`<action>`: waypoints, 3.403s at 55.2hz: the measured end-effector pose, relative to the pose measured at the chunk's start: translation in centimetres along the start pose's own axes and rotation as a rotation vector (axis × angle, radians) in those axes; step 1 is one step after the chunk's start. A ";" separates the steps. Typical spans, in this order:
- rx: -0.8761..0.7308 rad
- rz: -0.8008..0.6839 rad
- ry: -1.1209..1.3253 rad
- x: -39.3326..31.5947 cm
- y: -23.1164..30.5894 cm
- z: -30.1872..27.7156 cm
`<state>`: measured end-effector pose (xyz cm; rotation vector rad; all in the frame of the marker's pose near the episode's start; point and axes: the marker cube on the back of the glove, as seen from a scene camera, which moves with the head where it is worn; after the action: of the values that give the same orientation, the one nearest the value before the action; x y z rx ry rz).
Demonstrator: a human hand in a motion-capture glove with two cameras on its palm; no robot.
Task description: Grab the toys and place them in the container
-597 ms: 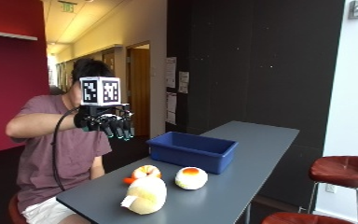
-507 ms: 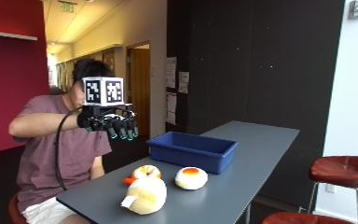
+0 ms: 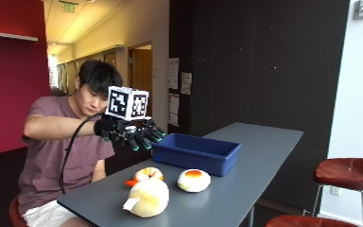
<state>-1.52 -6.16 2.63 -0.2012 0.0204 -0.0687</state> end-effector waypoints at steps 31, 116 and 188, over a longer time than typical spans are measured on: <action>-0.209 0.068 -0.083 -0.3 -8.6 14.5; 0.320 0.020 -0.021 -9.4 0.9 -9.6; 0.069 -0.297 -0.047 -37.6 -11.8 -8.4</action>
<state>-40.00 -16.74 -2.69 -0.1356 -0.0587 -0.3605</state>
